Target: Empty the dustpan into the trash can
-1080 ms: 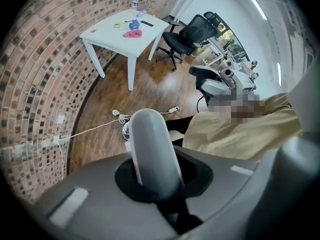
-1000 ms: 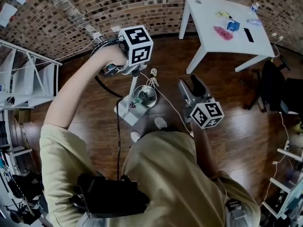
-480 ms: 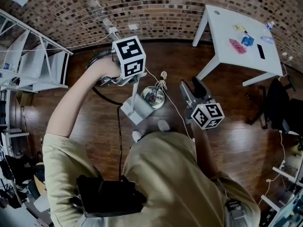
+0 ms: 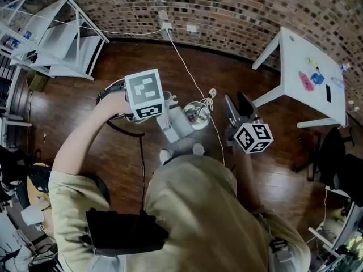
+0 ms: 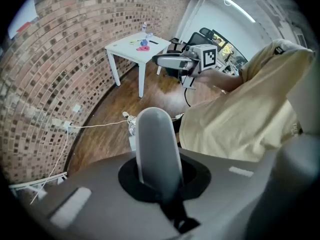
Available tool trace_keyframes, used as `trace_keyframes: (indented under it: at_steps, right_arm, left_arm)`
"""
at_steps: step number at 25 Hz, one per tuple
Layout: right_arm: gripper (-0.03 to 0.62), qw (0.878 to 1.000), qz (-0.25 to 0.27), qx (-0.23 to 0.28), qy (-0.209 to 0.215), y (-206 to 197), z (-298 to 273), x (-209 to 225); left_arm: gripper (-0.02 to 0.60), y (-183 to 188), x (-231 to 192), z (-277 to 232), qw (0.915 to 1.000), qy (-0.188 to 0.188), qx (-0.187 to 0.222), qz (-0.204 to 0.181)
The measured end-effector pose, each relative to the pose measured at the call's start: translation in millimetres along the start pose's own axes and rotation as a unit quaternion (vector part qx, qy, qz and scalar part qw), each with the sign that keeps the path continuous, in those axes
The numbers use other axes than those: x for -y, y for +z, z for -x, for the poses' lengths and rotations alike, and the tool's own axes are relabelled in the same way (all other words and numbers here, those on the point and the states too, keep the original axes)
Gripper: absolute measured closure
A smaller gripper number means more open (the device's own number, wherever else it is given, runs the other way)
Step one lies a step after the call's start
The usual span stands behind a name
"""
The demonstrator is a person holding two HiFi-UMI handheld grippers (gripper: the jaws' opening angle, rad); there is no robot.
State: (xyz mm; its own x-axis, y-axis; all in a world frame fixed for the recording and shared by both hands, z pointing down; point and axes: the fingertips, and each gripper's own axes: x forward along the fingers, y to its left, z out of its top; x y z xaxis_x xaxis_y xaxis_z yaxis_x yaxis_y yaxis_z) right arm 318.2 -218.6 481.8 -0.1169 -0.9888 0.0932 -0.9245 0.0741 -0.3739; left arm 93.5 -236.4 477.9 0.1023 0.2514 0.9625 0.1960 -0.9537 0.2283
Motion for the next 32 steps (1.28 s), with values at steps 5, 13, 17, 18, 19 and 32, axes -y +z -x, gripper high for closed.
trace_keyframes:
  at_steps: [5, 13, 17, 18, 19, 32]
  right_arm:
    - [0.341, 0.999, 0.006, -0.014, 0.037, -14, -26, -42]
    - [0.341, 0.994, 0.023, -0.040, 0.096, -33, -69, -107]
    - [0.341, 0.991, 0.029, -0.050, 0.119, -42, -86, -134]
    - [0.341, 0.990, 0.030, -0.053, 0.126, -44, -89, -142]
    - [0.341, 0.989, 0.031, -0.056, 0.134, -47, -92, -149]
    - [0.341, 0.974, 0.038, -0.081, 0.207, -66, -121, -223]
  left_arm:
    - [0.581, -59, 3, 1, 0.9985, 0.046, 0.005, 0.031]
    - [0.581, -137, 5, 17, 0.9882, 0.071, 0.070, 0.117]
    - [0.581, -170, 10, 23, 0.9822, 0.084, 0.083, 0.146]
    - [0.581, -177, 12, 24, 0.9805, 0.087, 0.085, 0.154]
    - [0.581, -185, 13, 23, 0.9792, 0.089, 0.085, 0.161]
    - [0.581, -289, 18, 12, 0.9490, 0.114, 0.080, 0.283]
